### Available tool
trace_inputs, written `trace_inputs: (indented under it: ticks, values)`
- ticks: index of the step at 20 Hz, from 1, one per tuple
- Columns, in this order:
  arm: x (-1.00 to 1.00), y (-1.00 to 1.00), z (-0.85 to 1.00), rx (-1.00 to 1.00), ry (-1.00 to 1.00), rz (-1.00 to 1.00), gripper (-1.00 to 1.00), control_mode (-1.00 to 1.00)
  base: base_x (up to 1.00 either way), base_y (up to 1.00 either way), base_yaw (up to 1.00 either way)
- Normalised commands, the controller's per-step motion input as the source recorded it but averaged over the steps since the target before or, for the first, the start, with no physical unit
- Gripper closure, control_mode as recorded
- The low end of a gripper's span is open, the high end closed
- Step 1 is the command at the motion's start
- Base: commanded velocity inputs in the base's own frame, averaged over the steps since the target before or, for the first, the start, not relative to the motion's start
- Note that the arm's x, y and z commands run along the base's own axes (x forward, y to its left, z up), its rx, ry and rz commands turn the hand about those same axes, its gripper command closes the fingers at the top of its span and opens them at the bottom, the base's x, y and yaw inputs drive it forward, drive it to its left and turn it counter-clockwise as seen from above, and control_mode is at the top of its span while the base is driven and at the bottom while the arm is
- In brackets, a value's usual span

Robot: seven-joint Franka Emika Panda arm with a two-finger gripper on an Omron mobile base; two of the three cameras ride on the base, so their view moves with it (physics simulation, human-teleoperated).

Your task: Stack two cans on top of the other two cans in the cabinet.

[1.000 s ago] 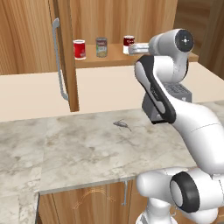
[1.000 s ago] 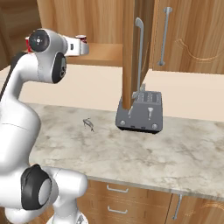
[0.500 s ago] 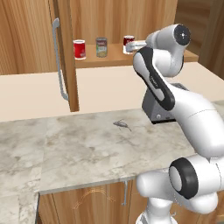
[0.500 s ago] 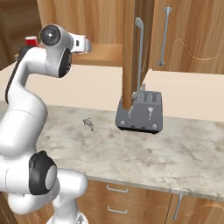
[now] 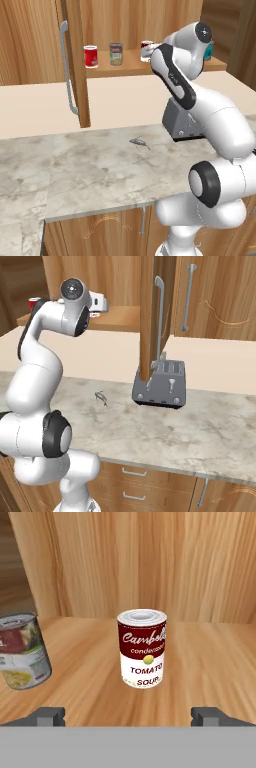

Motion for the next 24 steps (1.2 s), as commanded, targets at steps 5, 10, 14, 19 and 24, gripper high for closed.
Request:
trace_inputs:
  ticks: [5, 10, 14, 19, 24]
  values:
    - [0.45, 0.01, -0.08, -0.03, 0.00, 0.04, -1.00, -1.00, 0.00, 0.00, 0.00]
    - [0.42, 0.08, -0.10, -0.03, 0.01, 0.01, -1.00, -1.00, 0.00, 0.00, 0.00]
    - [0.33, 0.11, -0.08, -0.03, 0.01, 0.00, -1.00, -1.00, 0.00, 0.00, 0.00]
    - [0.26, 0.04, -0.07, -0.04, 0.01, 0.00, -1.00, -1.00, 0.00, 0.00, 0.00]
    - [0.23, 0.00, -0.06, -0.04, 0.02, 0.00, -1.00, -1.00, 0.00, 0.00, 0.00]
